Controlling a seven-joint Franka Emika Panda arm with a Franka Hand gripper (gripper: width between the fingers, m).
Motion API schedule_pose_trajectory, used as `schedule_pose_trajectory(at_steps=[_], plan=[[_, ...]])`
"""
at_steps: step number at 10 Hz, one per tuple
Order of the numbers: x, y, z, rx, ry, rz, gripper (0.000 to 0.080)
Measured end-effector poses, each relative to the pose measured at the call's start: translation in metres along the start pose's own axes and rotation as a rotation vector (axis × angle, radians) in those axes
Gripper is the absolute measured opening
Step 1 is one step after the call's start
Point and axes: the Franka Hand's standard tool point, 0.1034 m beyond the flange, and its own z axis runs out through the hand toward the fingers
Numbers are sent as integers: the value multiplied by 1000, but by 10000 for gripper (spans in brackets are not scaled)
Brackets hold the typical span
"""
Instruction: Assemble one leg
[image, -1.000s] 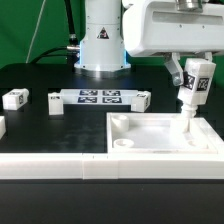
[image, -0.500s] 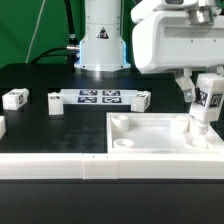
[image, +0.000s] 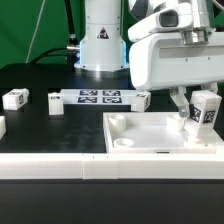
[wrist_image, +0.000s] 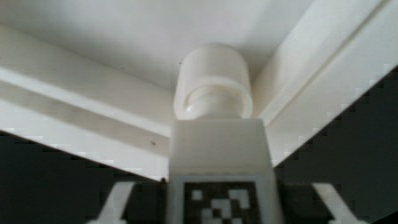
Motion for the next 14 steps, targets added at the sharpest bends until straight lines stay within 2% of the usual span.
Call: schedule_pose_trajectory(at_steps=[8, 9, 10, 11, 12, 14], plan=[[-2, 2, 3, -7, 18, 3, 300], [-2, 2, 3, -7, 18, 3, 489], [-2, 2, 3, -7, 18, 3, 489], [-2, 2, 3, -7, 18, 3, 612], [-2, 2, 3, -7, 18, 3, 643], [-2, 2, 3, -7, 18, 3, 648]])
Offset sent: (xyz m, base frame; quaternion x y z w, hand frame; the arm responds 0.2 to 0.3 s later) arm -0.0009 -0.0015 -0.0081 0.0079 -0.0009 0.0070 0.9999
